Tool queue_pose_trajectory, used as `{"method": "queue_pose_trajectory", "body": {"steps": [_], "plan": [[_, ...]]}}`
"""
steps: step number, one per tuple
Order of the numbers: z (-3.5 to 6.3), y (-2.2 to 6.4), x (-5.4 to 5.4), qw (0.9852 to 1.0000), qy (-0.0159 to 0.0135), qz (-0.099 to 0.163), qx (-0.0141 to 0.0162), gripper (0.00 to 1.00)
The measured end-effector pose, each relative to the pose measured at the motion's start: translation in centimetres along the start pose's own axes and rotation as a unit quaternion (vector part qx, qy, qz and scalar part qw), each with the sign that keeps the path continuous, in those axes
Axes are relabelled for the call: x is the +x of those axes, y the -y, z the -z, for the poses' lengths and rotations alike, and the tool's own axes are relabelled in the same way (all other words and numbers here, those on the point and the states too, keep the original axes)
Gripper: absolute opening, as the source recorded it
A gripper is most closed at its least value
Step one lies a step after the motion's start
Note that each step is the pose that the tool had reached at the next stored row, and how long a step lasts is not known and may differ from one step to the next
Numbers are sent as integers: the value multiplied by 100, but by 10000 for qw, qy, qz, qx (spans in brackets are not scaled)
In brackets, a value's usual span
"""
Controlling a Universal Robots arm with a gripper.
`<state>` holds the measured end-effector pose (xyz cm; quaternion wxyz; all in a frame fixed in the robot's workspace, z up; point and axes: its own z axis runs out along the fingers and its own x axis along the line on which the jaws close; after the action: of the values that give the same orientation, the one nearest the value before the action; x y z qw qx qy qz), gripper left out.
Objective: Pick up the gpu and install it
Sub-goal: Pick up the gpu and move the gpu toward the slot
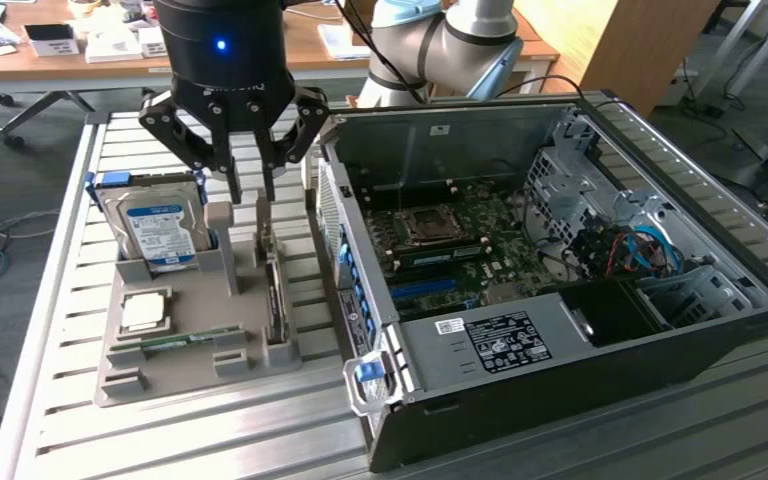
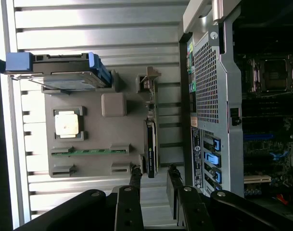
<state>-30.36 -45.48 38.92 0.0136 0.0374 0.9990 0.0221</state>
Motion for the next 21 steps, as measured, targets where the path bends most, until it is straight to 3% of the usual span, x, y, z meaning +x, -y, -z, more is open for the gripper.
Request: {"method": "queue_pose_trajectory", "body": {"steps": [14, 21], "plan": [[-6, -1, -7, 10000, 1, 0, -1, 36], [-107, 4, -4, 10000, 0, 0, 0, 36]]}}
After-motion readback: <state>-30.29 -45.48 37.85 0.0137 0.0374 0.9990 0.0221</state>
